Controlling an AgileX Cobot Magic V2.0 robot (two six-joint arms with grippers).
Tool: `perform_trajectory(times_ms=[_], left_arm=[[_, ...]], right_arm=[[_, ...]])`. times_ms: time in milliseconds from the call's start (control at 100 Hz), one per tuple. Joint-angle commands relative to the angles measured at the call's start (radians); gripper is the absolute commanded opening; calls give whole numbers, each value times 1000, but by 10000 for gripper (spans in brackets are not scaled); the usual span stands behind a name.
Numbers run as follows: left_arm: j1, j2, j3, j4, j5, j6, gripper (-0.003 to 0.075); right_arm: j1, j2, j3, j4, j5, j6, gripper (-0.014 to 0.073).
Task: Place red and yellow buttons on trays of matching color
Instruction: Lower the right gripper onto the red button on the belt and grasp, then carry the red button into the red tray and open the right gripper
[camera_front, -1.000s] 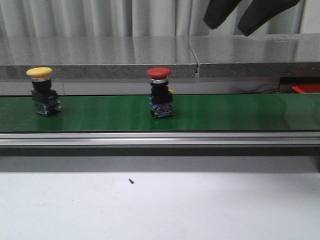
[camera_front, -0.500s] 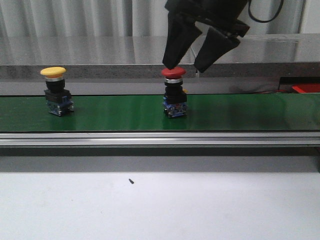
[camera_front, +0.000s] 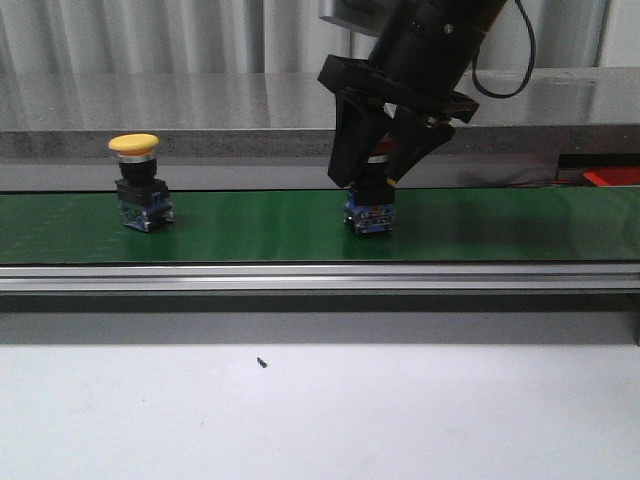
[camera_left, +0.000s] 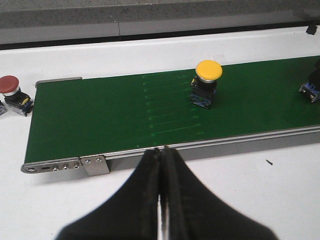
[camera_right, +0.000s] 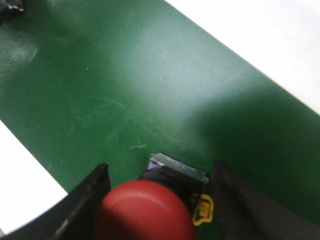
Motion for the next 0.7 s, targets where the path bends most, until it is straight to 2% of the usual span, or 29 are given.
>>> perform_trajectory(times_ms=[0, 140, 260, 690], left_arm=[[-7, 0, -25, -17, -67, 0, -19], [-7, 0, -25, -17, -67, 0, -19], [-7, 0, -25, -17, -67, 0, -19], [-7, 0, -25, -17, -67, 0, -19]], right_arm=[[0, -66, -31, 14, -10, -9, 161], [-34, -113, -31, -1, -10, -9, 163], [-107, -165, -31, -3, 7, -9, 163], [-499, -266, -25, -40, 80, -9, 163]])
